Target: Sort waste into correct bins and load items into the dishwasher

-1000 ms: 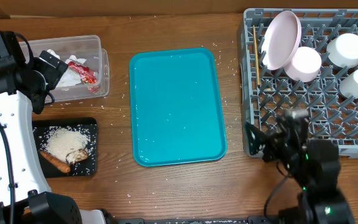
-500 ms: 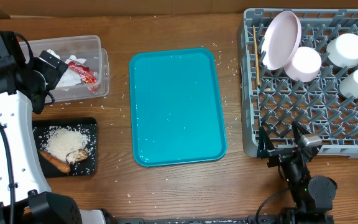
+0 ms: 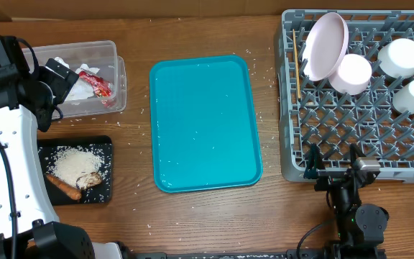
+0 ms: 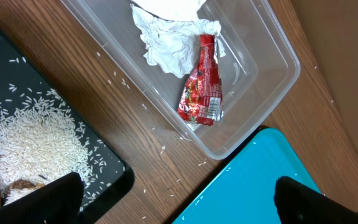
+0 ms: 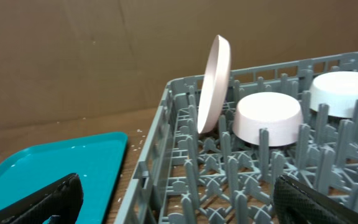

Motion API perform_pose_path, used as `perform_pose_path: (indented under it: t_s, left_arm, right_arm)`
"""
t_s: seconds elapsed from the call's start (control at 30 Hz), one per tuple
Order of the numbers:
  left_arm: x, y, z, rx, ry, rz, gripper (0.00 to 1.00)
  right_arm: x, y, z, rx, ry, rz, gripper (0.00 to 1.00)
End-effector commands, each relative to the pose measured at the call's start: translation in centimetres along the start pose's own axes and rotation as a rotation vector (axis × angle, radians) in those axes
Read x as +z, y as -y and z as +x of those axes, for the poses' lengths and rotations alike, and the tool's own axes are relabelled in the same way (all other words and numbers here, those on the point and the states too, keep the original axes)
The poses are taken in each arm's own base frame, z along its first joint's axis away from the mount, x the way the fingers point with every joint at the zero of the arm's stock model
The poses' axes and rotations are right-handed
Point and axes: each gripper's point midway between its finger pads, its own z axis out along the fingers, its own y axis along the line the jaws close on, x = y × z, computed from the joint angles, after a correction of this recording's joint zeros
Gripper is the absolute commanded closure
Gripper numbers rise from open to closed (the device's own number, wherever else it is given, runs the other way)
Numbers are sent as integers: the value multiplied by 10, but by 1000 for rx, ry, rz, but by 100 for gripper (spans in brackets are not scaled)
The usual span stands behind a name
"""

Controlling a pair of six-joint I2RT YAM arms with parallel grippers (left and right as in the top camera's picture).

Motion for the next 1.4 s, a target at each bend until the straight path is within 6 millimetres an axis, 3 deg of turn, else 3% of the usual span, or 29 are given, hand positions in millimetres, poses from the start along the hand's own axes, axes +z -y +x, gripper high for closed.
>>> perform_pose_path:
  t_s: [0.0, 1.0, 1.23, 1.37]
  left_arm:
    - [-10, 5, -5, -4, 27, 18, 0]
    - [-10, 4, -4, 11, 23, 14, 0]
    - [-8, -39, 47, 45, -170, -147, 0]
    - [4, -52, 69, 88, -164, -178, 0]
  right_arm:
    - [0, 4, 1, -6, 9, 25, 0]
    - [0, 4, 1, -6, 8, 25, 0]
    - [0, 4, 1, -6, 8, 25, 0]
    - [0, 4, 1, -6, 8, 25, 0]
